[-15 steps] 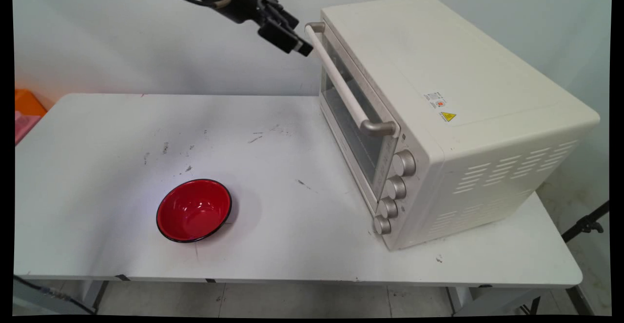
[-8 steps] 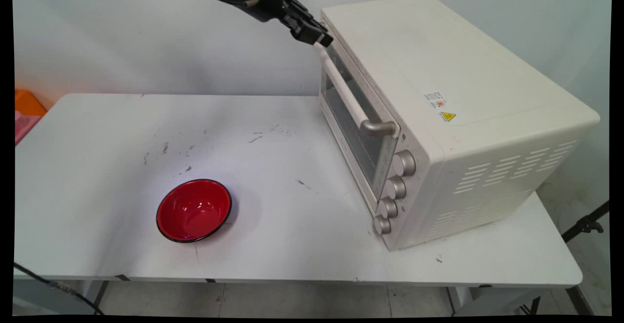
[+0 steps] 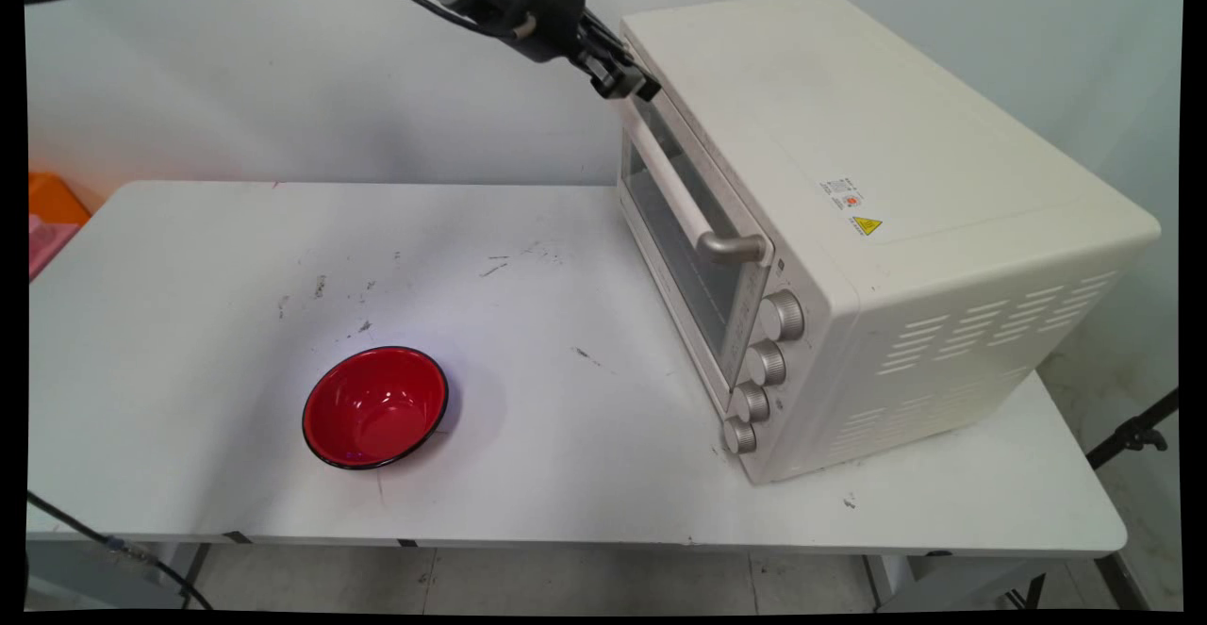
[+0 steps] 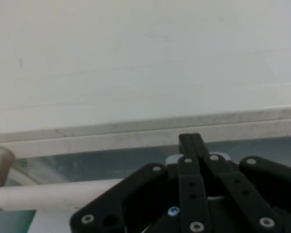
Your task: Open the oven
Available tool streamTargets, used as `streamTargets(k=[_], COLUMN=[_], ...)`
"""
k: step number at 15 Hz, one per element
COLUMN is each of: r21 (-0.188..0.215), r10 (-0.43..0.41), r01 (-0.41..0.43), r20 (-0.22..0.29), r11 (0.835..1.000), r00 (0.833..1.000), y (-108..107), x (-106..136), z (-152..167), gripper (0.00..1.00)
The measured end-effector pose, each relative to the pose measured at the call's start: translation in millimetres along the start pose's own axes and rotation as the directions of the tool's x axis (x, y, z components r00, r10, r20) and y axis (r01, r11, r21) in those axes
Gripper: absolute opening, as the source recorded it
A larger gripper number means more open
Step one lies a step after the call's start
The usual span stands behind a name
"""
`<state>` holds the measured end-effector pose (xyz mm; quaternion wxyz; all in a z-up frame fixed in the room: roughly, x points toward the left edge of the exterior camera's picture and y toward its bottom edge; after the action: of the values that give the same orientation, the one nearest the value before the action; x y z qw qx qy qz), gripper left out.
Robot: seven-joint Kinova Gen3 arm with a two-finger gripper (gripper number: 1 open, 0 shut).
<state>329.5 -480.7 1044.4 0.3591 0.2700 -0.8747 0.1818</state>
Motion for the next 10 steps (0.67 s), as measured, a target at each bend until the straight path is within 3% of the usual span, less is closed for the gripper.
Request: streamTargets(k=[10], r21=[0.007], r10=[0.008], r01=[-0.008], r20=[0.031], r11=[1.0], r00=[0.999], y=[11.2], x=[-3.6], z=[32.6], gripper=[0.0])
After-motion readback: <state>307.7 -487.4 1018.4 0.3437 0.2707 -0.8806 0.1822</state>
